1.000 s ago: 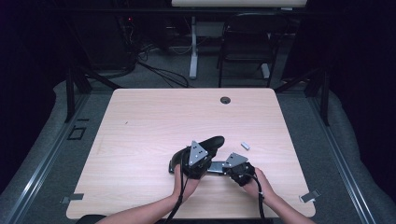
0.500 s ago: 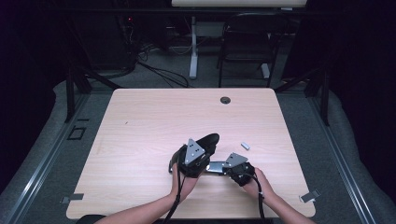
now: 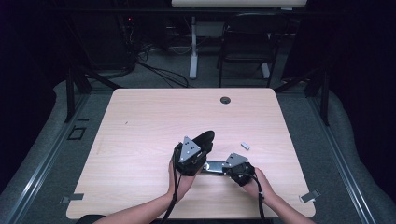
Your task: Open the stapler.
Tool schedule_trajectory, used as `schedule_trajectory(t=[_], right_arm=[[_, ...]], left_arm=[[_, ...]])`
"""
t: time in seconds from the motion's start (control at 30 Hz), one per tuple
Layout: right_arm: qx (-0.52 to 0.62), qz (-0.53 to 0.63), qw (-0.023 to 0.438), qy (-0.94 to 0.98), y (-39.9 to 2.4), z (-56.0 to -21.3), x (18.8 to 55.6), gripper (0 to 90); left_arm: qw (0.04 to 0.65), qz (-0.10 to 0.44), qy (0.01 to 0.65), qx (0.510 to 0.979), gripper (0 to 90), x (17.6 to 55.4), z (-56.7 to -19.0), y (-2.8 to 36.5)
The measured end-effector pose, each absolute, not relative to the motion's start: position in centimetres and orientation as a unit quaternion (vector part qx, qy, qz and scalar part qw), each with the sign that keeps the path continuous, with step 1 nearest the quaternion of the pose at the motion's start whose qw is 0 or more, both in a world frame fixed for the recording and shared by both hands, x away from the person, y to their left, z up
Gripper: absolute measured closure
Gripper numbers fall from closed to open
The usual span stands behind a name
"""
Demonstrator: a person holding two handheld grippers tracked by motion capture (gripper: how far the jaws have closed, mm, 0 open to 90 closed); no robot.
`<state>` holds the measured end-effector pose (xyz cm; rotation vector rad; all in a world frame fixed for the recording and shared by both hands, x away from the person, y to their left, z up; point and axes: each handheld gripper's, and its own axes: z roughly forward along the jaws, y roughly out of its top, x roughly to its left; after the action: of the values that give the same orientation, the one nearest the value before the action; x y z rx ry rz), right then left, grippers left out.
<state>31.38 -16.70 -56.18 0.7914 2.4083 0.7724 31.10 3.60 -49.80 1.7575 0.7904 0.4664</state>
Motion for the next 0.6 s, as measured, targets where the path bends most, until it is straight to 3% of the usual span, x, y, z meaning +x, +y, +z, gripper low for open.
schedule_trajectory(t=[0.6], right_arm=[[0.292, 0.283, 0.241, 0.881, -16.8, -56.2, 31.4, 90.0]], left_arm=[[0.556, 0.197, 0.351, 0.727, 90.0, 31.0, -48.9, 5.2]])
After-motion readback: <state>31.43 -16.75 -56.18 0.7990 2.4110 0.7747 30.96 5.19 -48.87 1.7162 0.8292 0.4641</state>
